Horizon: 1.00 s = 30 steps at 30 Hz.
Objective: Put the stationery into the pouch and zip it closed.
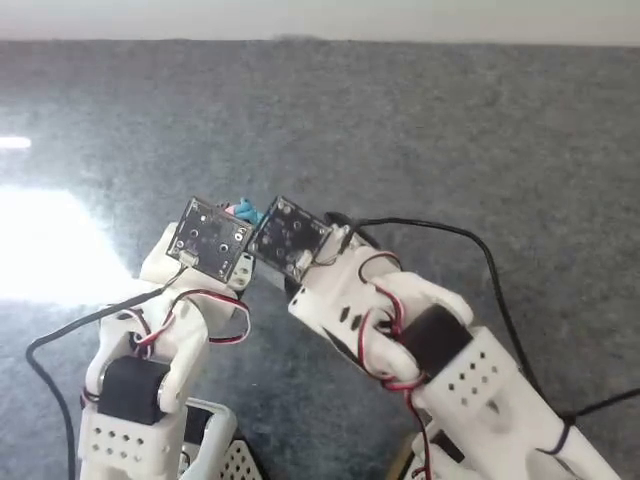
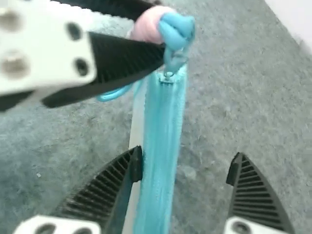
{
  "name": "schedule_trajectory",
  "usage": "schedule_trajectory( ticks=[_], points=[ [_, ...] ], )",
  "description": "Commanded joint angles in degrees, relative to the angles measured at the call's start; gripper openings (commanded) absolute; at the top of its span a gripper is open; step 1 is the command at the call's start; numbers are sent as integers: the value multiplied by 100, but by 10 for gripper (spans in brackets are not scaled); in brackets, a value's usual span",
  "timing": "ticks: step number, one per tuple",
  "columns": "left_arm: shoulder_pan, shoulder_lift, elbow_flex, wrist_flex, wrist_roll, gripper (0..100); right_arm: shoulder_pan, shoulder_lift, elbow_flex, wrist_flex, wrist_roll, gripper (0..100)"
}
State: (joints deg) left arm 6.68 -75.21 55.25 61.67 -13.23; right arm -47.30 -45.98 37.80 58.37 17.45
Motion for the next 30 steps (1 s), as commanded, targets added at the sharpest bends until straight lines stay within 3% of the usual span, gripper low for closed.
schedule_trajectory(
  ticks=[1, 8, 14, 21, 30],
  points=[
    [-26, 9, -198, -141, -18, 9, 84, 101, -62, -259, 123, 274],
    [-26, 9, -198, -141, -18, 9, 84, 101, 141, -303, 123, 251],
    [-35, 0, -198, -141, -18, 9, 110, 75, 229, -303, 70, 1],
    [-35, 0, -198, -141, -18, 9, 488, -708, 325, -295, -686, 6],
    [-35, 0, -189, -141, -18, 10, 813, -963, 510, -514, -686, 5]
  ],
)
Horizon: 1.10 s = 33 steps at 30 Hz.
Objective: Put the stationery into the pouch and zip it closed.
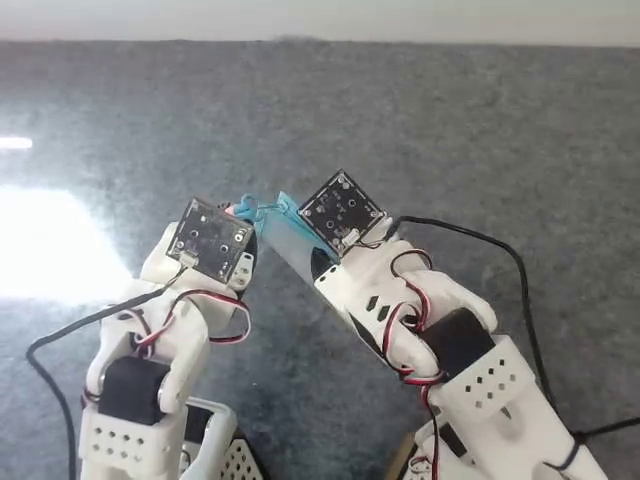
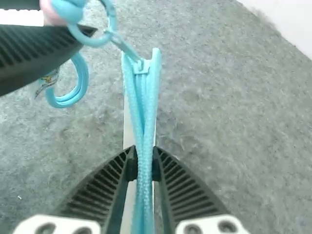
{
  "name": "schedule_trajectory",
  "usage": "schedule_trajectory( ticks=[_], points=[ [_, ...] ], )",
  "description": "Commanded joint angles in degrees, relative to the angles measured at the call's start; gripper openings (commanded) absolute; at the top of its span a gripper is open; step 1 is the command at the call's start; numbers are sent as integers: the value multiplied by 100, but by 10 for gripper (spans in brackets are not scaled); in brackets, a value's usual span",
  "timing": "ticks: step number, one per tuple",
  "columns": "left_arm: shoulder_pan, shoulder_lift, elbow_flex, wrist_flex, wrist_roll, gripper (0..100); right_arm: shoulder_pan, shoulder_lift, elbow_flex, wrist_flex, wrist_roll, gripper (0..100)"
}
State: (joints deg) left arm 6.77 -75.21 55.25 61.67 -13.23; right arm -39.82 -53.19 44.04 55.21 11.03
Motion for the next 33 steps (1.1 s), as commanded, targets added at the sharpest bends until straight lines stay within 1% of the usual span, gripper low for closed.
schedule_trajectory(
  ticks=[1, 4, 9, 12, 14, 16, 19, 27, 30, 33],
  points=[
    [-44, 0, -189, -114, -18, 10, 48, -242, -185, -154, -44, 5],
    [-44, 0, -198, -70, -18, 10, -198, -251, -404, 171, -26, 5],
    [-53, 0, -198, -97, -18, 10, -558, -602, -826, 840, 246, 5],
    [-79, 9, -198, -97, -35, 9, -523, -1086, -993, 1270, 527, 5],
    [-299, 9, -207, -123, -35, 9, -523, -1429, -1073, 1552, 721, 5],
    [-484, 9, -198, -229, -44, 9, -523, -1684, -1187, 1833, 809, 5],
    [-536, 18, -171, -237, -44, 9, -523, -1947, -1433, 2097, 879, 5],
    [-527, 18, 31, -264, -53, 9, -549, -1965, -2681, 2457, 818, 5],
    [-352, 18, 13, -237, -53, 9, -549, -1842, -2602, 2527, 774, 5],
    [-141, 9, 13, -255, -53, 9, -549, -1235, -2268, 2536, 738, 6]
  ],
)
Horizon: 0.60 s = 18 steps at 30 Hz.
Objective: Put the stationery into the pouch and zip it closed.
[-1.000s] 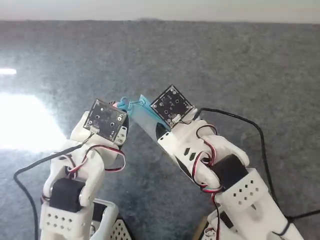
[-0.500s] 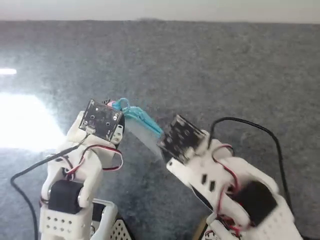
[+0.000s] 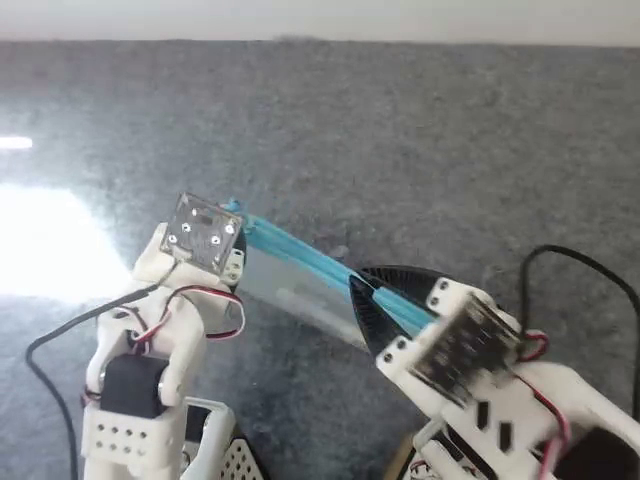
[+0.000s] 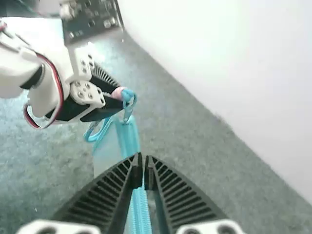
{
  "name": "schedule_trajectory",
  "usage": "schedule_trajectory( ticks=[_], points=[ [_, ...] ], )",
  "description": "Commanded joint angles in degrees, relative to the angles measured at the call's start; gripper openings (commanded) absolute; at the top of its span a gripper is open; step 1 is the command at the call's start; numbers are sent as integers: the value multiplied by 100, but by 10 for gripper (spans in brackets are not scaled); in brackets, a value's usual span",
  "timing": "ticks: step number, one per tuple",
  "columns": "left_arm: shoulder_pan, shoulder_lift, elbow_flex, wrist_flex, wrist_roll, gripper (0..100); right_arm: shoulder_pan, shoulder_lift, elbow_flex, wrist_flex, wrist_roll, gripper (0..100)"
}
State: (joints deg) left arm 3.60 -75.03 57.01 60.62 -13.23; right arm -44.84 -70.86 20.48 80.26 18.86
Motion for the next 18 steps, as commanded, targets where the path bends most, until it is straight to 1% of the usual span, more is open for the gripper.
schedule_trajectory(
  ticks=[1, 3, 6, 9, 15, 18],
  points=[
    [176, -9, -163, -158, -53, 9, -48, 752, 185, -66, -97, 8],
    [167, -9, -154, -149, -53, 9, -31, 1095, 299, -338, -229, 50],
    [9, -9, -84, -123, -44, 9, -40, 1604, 334, -796, -396, 152],
    [-26, -9, -31, -123, -44, 9, -66, 2088, 334, -936, -466, 221],
    [-44, -9, 57, -149, -44, 9, -629, 2853, 387, -813, -466, 231],
    [-44, -9, 66, -123, -44, 9, -646, 3029, 396, -796, -475, 231]
  ],
)
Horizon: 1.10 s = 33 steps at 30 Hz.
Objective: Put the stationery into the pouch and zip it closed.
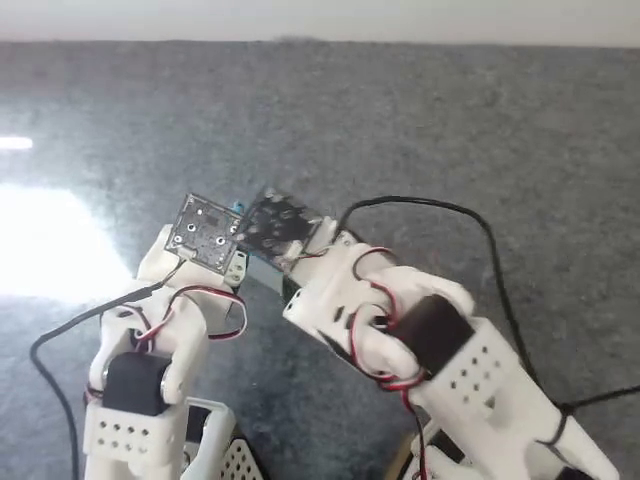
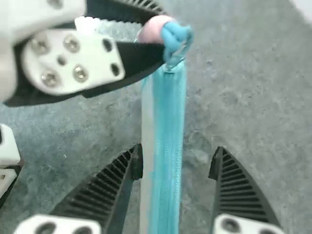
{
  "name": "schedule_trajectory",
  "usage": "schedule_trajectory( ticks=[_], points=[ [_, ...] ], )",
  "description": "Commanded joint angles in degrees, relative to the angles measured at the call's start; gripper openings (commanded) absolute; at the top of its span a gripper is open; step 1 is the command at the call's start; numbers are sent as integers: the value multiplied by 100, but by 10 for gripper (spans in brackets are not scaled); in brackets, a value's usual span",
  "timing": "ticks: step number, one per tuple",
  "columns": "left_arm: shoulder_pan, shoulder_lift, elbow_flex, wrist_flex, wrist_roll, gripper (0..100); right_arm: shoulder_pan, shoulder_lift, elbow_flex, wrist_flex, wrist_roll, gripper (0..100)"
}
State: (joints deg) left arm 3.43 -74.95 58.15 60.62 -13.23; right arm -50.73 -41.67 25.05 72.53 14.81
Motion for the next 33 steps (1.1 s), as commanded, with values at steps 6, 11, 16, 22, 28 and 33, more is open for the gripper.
schedule_trajectory(
  ticks=[6, 11, 16, 22, 28, 33],
  points=[
    [-26, -18, -40, -123, -44, 9, -66, 189, -18, 4, -79, 231],
    [-26, -18, -48, -70, -26, 9, -40, 189, 431, -312, -246, 231],
    [-26, -18, -48, -35, -18, 9, 382, 145, 686, -576, -343, 231],
    [-308, -18, -145, -53, 167, 9, 602, 127, 791, -558, -738, 231],
    [-316, -26, -154, -35, 158, 9, 576, 180, 835, -1112, -756, 231],
    [-246, -26, -145, -35, 158, 9, 576, 189, 879, -1481, -756, 131]
  ],
)
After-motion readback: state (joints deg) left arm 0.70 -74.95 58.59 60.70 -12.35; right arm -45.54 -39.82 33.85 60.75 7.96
